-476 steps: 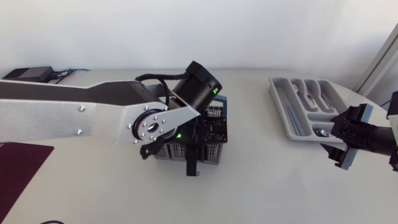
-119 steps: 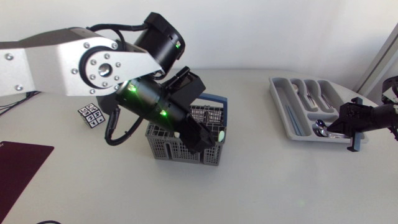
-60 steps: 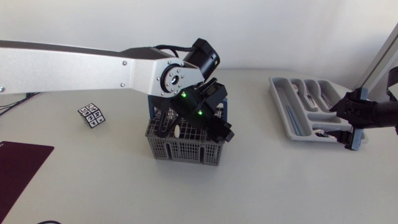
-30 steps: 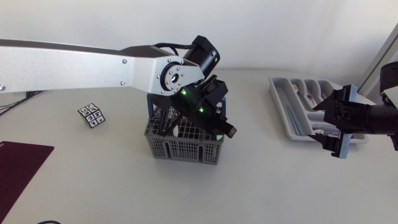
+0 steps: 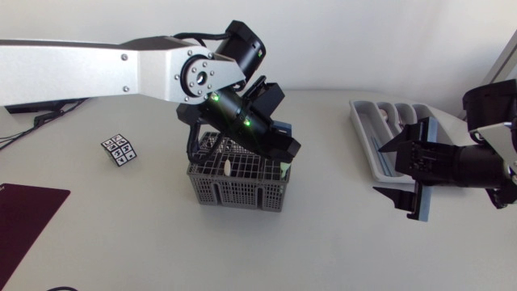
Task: Transfer all utensils from the basket to the drawer tray.
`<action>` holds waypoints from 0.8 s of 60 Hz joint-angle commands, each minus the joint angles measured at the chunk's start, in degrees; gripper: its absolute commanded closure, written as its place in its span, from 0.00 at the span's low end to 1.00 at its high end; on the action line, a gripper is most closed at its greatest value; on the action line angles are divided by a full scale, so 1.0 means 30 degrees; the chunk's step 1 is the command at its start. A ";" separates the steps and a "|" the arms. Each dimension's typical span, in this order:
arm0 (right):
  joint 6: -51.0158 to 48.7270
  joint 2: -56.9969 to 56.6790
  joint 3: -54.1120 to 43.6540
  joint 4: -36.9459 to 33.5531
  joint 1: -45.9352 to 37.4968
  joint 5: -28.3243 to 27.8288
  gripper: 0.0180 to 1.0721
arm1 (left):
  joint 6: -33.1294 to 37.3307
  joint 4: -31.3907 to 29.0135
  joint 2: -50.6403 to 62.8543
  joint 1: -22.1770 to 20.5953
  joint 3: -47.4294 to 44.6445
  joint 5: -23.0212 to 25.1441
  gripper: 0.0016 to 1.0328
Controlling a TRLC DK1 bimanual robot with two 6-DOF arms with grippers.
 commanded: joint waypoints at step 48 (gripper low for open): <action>1.0628 0.0963 0.3363 -0.0252 0.9708 0.0192 0.08 | -0.1733 -0.2909 -0.1941 0.1979 0.2874 0.5175 0.95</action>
